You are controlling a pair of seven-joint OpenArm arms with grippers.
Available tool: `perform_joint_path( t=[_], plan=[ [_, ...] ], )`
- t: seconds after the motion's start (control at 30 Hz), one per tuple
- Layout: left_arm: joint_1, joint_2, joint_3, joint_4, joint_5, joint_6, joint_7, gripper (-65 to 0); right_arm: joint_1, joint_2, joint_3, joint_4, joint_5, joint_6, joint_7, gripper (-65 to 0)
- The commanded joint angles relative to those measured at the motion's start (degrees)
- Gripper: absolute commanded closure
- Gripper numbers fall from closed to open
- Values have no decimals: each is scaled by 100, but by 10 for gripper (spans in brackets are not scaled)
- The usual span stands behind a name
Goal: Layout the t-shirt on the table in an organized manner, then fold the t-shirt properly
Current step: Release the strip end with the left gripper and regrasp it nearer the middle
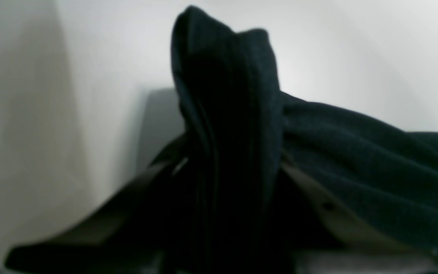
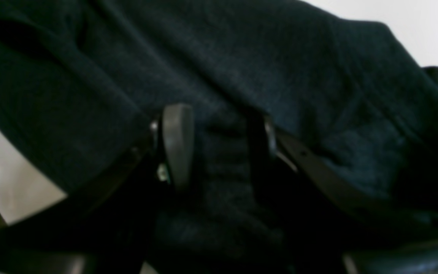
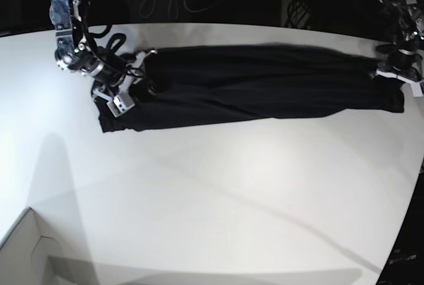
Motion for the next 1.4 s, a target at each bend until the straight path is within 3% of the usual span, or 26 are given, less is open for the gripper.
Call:
perform_joint_path(
  t=[0.0, 0.23, 0.47, 0.67, 0.83, 1.0, 1.37],
  plan=[
    [4, -114, -117, 246, 24, 64, -64, -3, 36, 67, 19, 29, -78, -80, -114, -244],
    [57, 202, -223, 1802, 77, 64, 472, -2, 44, 58, 19, 47, -69, -80, -114, -244],
    [154, 1064, -144, 3331, 525, 64, 1009, -2, 9, 58, 28, 267, -52, -80, -106, -244],
    [400, 1785, 1131, 4202, 1932, 64, 982, -2, -96, 58, 63, 952, -43, -80, -106, -248],
    [620, 2154, 1975, 4448, 2486, 108, 982, -2, -237, 58, 72, 1401, -43, -80, -106, -248],
    [778, 2268, 2564, 4377, 2820, 126, 982, -2, -395, 49, 301, 1700, -43, -88, -106, -248],
    [760, 2348, 3373, 4202, 2829, 152, 1000, -5, -518, -65, 599, 1779, -34, -88, -114, -248]
  ],
)
